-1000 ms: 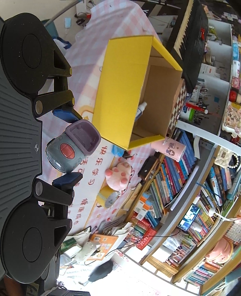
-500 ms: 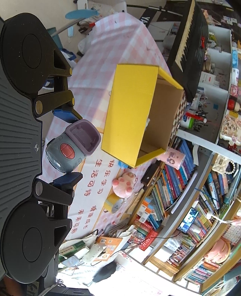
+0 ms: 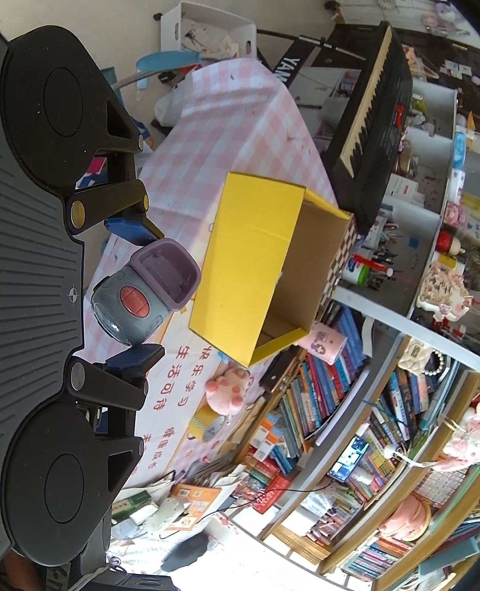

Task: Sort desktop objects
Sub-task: 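Lift the toy car and charger and carry both toward the yellow box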

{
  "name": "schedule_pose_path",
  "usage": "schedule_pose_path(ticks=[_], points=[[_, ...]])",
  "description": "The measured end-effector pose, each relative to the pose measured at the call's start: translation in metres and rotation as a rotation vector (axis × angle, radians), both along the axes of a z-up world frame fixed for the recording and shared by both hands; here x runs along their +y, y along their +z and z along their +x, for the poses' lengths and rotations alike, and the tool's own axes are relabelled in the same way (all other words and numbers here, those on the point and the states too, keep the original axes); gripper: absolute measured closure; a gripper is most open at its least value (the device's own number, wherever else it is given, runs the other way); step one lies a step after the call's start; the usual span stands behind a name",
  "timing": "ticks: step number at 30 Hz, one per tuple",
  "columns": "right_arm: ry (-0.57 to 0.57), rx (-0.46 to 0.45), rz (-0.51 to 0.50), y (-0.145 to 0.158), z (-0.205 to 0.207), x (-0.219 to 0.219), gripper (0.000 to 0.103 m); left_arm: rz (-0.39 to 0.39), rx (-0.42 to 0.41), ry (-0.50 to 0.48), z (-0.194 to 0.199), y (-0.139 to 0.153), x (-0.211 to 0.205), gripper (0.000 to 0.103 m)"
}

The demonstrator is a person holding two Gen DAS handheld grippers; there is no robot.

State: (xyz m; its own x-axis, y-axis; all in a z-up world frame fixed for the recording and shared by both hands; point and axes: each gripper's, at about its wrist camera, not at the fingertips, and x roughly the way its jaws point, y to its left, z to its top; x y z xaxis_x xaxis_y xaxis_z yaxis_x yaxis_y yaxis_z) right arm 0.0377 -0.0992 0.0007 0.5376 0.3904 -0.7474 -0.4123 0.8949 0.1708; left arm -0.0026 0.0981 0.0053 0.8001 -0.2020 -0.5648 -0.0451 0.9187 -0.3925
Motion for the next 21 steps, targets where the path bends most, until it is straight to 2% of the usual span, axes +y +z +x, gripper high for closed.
schedule_pose_path(ticks=[9,21], points=[[0.034,-0.005,0.003,0.002,0.0,0.013,0.06,0.008,-0.008,0.023,-0.005,0.002,0.01,0.045],[0.028,-0.008,-0.003,0.003,0.007,0.013,0.06,0.005,-0.003,0.005,0.002,0.003,0.009,0.045]])
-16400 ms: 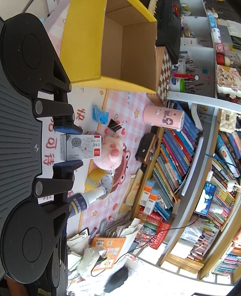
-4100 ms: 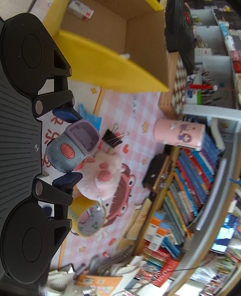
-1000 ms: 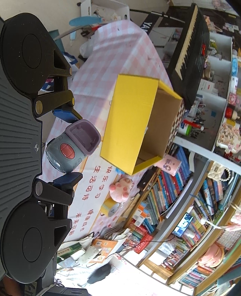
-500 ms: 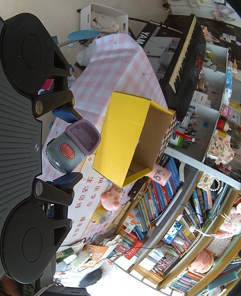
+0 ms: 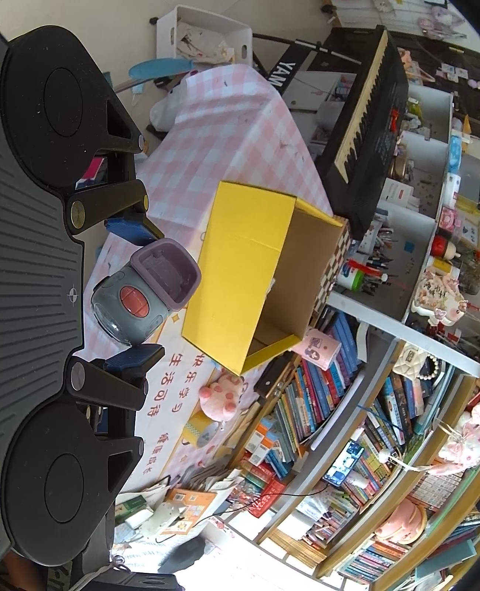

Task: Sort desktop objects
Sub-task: 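Lift the toy car and charger and carry both toward the yellow box, then lower the toy car and charger into the yellow box and open both tools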

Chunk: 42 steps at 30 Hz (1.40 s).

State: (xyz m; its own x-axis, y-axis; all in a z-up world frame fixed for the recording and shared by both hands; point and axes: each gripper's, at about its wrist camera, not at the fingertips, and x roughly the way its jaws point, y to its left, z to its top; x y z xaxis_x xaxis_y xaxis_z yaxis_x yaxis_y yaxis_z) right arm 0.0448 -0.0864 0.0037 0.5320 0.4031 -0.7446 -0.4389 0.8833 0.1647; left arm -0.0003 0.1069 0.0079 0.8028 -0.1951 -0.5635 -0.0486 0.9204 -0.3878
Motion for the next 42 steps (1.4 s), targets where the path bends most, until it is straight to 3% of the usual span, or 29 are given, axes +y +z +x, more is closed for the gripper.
schedule_pose_path(ticks=[13,27,35,42], points=[[0.035,0.019,-0.01,-0.007,0.033,0.001,0.06,-0.007,0.033,0.024,0.028,-0.007,-0.003,0.045],[0.101,-0.08,0.065,0.021,0.107,0.0,0.06,0.027,-0.05,0.075,0.085,0.013,-0.002,0.045],[0.141,-0.141,0.107,0.041,0.154,0.004,0.06,0.081,-0.113,0.114,0.132,0.029,0.003,0.045],[0.221,-0.177,0.055,0.036,0.192,0.019,0.06,0.156,-0.098,0.127,0.174,0.029,0.003,0.045]])
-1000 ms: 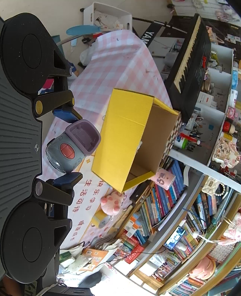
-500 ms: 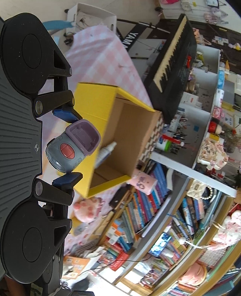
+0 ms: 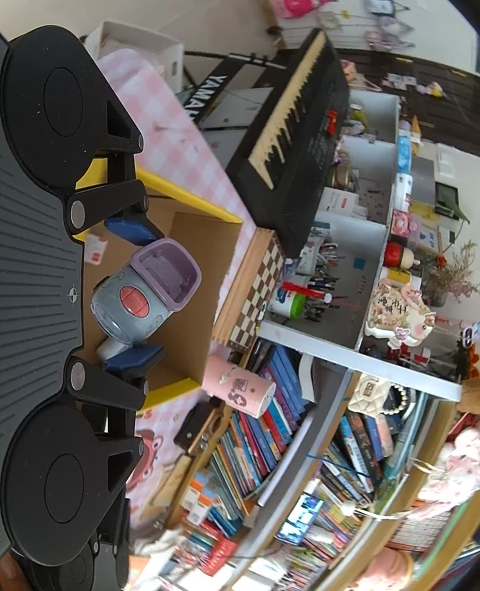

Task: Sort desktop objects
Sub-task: 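Lower the toy car and charger into the yellow box and open both tools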

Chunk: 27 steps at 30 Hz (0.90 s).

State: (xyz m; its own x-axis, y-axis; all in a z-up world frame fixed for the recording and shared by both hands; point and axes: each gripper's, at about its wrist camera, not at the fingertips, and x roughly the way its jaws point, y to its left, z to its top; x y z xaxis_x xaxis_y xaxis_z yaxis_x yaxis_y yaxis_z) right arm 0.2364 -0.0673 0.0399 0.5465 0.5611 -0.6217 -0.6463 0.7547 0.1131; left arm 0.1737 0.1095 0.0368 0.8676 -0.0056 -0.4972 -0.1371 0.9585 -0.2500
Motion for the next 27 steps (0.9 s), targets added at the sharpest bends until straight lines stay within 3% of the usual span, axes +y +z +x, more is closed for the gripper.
schedule_pose_path(ticks=[13,16,20,27], points=[[0.283,-0.07,-0.29,-0.043,0.053,0.054,0.059,0.17,0.174,-0.064,0.066,-0.038,-0.01,0.045],[0.376,-0.02,-0.296,-0.046,0.066,0.064,0.059,0.205,0.201,-0.076,0.077,-0.043,-0.012,0.045],[0.492,-0.056,-0.346,-0.044,0.063,0.077,0.059,0.225,0.23,-0.09,0.092,-0.047,-0.012,0.045],[0.53,0.0,-0.338,-0.042,0.076,0.074,0.059,0.215,0.291,-0.103,0.107,-0.058,-0.01,0.045]])
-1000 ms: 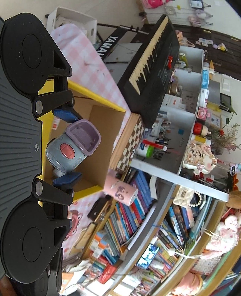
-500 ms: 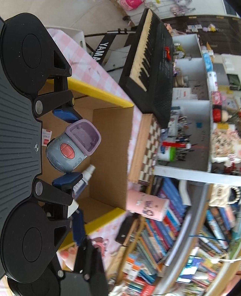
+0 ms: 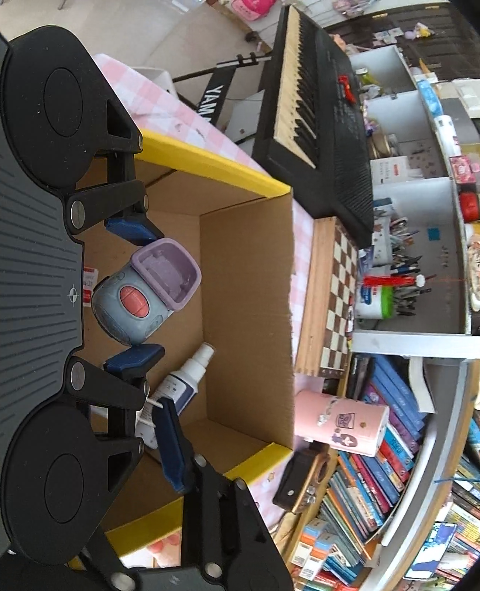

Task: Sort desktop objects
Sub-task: 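Lower the toy car and charger into the yellow box and open both tools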

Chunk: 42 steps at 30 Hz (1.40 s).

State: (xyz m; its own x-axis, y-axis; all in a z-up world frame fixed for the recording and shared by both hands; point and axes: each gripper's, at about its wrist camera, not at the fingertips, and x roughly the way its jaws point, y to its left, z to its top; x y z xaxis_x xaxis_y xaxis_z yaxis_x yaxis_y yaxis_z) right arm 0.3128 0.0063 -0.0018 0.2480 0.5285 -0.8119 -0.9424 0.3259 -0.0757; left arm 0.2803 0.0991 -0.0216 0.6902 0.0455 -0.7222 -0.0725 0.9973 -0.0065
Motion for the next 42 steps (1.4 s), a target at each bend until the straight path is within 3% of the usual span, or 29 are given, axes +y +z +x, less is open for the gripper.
schedule_pose_path(ticks=[3,13,21,28,31,33,42], points=[[-0.009,0.044,-0.002,0.0,0.005,-0.008,0.059,-0.006,0.004,-0.01,0.002,-0.001,-0.002,0.045],[-0.097,0.055,-0.07,-0.009,0.037,-0.007,0.06,-0.022,0.047,-0.007,0.012,-0.005,0.003,0.045],[0.032,-0.013,-0.197,-0.034,0.023,0.013,0.059,-0.004,0.106,-0.02,0.014,-0.017,-0.001,0.044],[0.041,-0.04,-0.243,-0.04,0.02,0.021,0.059,-0.016,0.11,-0.009,0.01,-0.02,-0.001,0.043],[0.018,-0.036,-0.218,-0.037,0.022,0.019,0.057,-0.008,0.087,0.004,0.007,-0.017,-0.002,0.043],[-0.007,-0.042,-0.187,-0.033,0.022,0.017,0.045,-0.001,0.058,0.009,0.003,-0.012,-0.003,0.043],[-0.171,-0.048,0.014,0.005,0.013,-0.012,0.044,0.006,-0.11,0.053,-0.031,0.032,0.002,0.028]])
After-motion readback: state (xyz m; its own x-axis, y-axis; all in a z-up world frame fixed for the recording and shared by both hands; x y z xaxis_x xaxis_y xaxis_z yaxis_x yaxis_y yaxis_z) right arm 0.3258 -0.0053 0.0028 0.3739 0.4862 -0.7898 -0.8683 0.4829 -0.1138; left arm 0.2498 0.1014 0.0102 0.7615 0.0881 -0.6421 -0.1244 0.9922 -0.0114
